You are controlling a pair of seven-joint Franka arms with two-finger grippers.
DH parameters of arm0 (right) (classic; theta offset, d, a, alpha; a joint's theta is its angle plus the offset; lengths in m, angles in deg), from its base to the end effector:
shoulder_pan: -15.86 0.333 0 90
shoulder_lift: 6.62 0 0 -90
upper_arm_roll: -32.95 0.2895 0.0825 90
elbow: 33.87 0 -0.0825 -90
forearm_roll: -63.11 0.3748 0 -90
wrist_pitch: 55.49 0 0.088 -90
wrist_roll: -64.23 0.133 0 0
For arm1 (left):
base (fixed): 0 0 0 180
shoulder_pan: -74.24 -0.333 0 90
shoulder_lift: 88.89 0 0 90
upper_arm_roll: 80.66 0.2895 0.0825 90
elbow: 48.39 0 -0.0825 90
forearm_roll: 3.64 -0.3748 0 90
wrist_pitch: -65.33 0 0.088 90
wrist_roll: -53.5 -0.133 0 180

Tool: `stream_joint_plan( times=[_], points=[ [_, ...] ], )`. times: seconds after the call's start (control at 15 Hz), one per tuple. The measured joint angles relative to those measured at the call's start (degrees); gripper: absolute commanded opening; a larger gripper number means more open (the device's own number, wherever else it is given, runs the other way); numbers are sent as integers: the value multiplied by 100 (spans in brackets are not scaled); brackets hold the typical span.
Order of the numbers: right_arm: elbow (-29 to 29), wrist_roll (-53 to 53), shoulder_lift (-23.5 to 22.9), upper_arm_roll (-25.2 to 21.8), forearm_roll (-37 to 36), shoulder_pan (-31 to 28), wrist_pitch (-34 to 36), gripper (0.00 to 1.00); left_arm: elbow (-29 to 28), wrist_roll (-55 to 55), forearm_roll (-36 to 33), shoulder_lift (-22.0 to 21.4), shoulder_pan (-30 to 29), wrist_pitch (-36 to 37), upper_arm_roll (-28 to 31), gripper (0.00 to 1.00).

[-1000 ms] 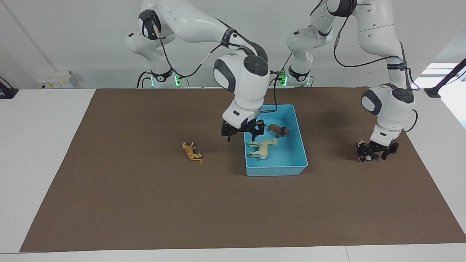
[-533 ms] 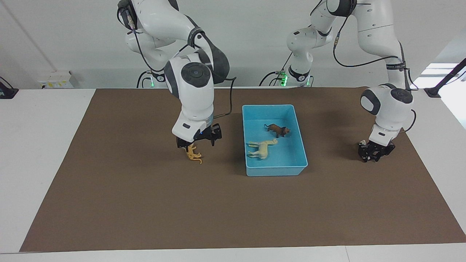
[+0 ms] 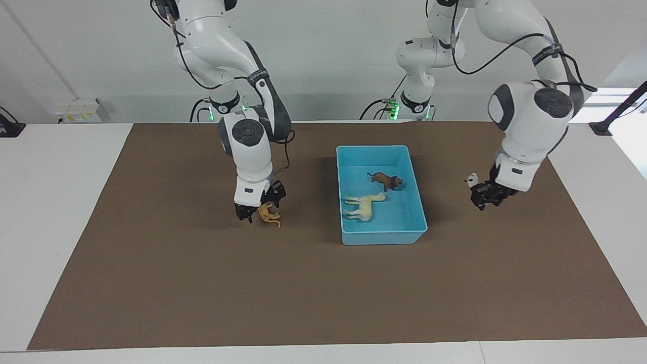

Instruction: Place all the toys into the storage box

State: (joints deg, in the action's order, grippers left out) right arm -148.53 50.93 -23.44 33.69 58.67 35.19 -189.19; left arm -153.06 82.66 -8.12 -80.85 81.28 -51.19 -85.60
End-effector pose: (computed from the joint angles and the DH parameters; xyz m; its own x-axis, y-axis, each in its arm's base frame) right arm 0.5564 0.2003 0.2704 0.8048 0.5930 0.0239 0.5909 -0.8044 0.0614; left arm 0.5851 -0.1163 0.4131 0.9607 0.2634 0.0870 0.2661 -0.9637 -0.0202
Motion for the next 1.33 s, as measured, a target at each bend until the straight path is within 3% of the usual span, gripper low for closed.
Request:
stream_joint_plan(
  times=[0.07, 0.13, 0.2, 0.27, 0.33, 0.4, 0.47, 0.73, 1.0, 1.13, 1.33],
  points=[
    [-102, -56, 11, 0, 0, -4, -186, 100, -99, 544, 0, -51, 369, 1, -8, 34],
    [-204, -73, 12, 0, 0, -5, -393, 97, -240, 920, -1, -87, 647, -56, -14, 70],
    [-311, -78, 11, 1, 0, -5, -587, 95, -439, 1113, -1, -127, 827, -179, -14, 100],
    [-412, -80, 11, 2, 0, -5, -752, 90, -660, 1199, -1, -174, 924, -334, -5, 100],
    [-506, -81, 11, 2, 0, -7, -902, 71, -832, 1271, 0, -214, 958, -441, -3, 100],
    [-596, -81, 9, 2, 0, -13, -1046, 23, -919, 1344, 0, -248, 963, -480, 11, 100],
    [-666, -81, 6, 1, 0, -21, -1161, 0, -935, 1364, 0, -292, 962, -483, 38, 100],
    [-720, 30, 29, 39, 77, -8, -1218, 0, -692, 981, -4, -744, 716, -66, 173, 100],
    [-530, 496, 63, 77, 77, 25, -789, 0, 234, -878, 1, -1044, 125, 1542, 238, 100],
    [129, 919, 60, 91, 77, 177, 131, 0, 776, -1950, 120, -1038, 6, 2378, 240, 100],
    [1834, 1948, -96, 106, 280, 678, 1792, 0, 1378, -2456, 281, -947, -196, 3230, 232, 100]
  ],
)
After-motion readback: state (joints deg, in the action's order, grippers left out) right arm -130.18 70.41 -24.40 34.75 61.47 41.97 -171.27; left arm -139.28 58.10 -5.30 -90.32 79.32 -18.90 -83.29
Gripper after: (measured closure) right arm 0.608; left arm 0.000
